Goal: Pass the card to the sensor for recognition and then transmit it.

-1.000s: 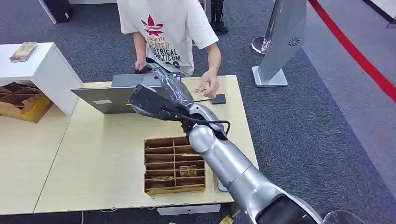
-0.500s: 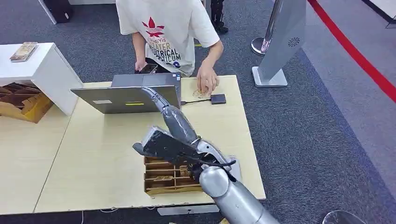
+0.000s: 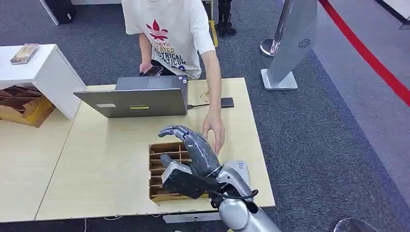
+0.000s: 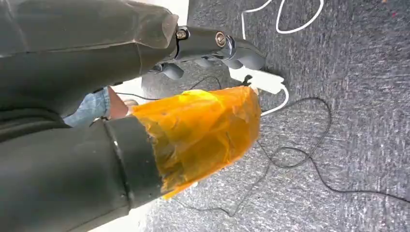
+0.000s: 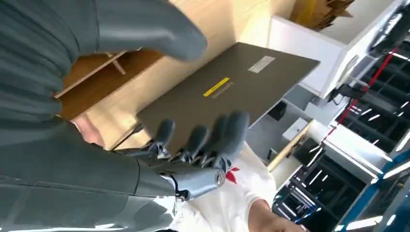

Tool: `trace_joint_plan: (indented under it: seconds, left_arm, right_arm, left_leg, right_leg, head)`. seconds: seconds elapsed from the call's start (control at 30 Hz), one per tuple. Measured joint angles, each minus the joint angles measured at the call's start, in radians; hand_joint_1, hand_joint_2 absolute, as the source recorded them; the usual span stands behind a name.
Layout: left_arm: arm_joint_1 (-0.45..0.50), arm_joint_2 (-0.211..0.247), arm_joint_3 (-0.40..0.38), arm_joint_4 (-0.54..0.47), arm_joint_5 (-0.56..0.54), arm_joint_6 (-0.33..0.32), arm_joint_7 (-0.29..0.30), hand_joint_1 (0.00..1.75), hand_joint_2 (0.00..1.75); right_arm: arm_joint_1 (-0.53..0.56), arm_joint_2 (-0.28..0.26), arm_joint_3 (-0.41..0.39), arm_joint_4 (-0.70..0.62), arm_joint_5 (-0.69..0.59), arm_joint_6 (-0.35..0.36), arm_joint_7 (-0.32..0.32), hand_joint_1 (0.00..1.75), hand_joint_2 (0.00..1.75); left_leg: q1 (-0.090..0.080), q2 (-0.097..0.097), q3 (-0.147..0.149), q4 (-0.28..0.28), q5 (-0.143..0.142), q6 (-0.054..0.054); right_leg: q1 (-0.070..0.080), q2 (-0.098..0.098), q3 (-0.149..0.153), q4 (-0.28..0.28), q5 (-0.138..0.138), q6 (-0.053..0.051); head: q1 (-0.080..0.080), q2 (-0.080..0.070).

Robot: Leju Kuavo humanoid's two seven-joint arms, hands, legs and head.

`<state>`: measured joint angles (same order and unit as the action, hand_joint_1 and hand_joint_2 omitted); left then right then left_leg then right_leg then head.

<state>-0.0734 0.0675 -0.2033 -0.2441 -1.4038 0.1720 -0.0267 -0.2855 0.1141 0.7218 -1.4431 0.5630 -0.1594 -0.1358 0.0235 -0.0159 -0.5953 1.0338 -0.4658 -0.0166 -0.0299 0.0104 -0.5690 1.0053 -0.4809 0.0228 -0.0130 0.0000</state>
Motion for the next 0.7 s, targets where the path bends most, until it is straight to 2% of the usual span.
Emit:
trace_joint_plan:
  seconds: [0.03,0.1,0.13,0.17,0.23,0.3,0.37,0.7]
  left_arm:
    - [0.001,0.000,0.000,0.000,0.000,0.001,0.000,0.00,0.00]
    - [0.002,0.002,0.000,0.000,-0.002,0.003,-0.001,0.00,0.00]
    - [0.003,0.002,0.000,0.000,-0.003,0.003,-0.003,0.00,0.00]
    - [0.003,0.002,0.000,0.000,-0.004,0.003,-0.005,0.00,0.00]
    - [0.003,0.004,0.000,0.000,-0.006,0.004,-0.008,0.00,0.00]
    - [0.003,0.006,0.000,0.000,-0.009,0.005,-0.009,0.00,0.00]
    - [0.004,0.008,0.000,0.000,-0.011,0.005,-0.010,0.00,0.00]
    - [0.004,0.009,0.000,0.000,-0.016,0.005,-0.018,0.00,0.00]
  right_arm:
    - [0.004,-0.004,0.001,-0.002,0.012,-0.006,0.000,1.29,1.75]
    - [0.012,-0.013,0.003,-0.007,0.048,-0.022,0.003,0.98,1.75]
    - [0.015,-0.017,0.004,-0.010,0.064,-0.030,0.006,0.98,1.75]
    - [0.018,-0.020,0.005,-0.013,0.077,-0.035,0.009,0.91,1.75]
    - [0.021,-0.026,0.007,-0.016,0.107,-0.051,0.012,0.93,1.75]
    - [0.024,-0.032,0.010,-0.018,0.138,-0.067,0.018,0.80,1.75]
    - [0.026,-0.037,0.013,-0.020,0.160,-0.078,0.019,0.75,1.75]
    - [0.027,-0.060,0.028,-0.011,0.221,-0.097,0.034,0.75,1.75]
  left_leg:
    - [0.000,0.000,0.000,0.000,0.000,0.000]
    - [0.000,0.000,0.000,0.000,0.000,0.000]
    - [0.000,0.000,0.000,0.000,0.000,0.000]
    - [0.000,0.000,0.000,0.000,0.000,0.000]
    - [0.000,0.000,0.000,0.000,0.000,0.000]
    - [0.000,0.000,0.000,0.000,0.000,0.000]
    - [0.000,0.000,0.000,0.000,0.000,0.000]
    - [0.000,0.000,0.000,0.000,0.000,0.000]
  right_leg:
    - [0.000,0.000,0.000,0.000,0.000,0.000]
    - [0.000,0.000,0.000,0.000,0.000,0.000]
    - [0.000,0.000,0.000,0.000,0.000,0.000]
    - [0.000,0.000,0.000,0.000,0.000,0.000]
    - [0.000,0.000,0.000,0.000,0.000,0.000]
    - [0.000,0.000,0.000,0.000,0.000,0.000]
    - [0.000,0.000,0.000,0.000,0.000,0.000]
    - [0.000,0.000,0.000,0.000,0.000,0.000]
  head:
    - [0.000,0.000]
    - [0.000,0.000]
    - [0.000,0.000]
    - [0.000,0.000]
    - [0.000,0.000]
    - [0.000,0.000]
    - [0.000,0.000]
    - [0.000,0.000]
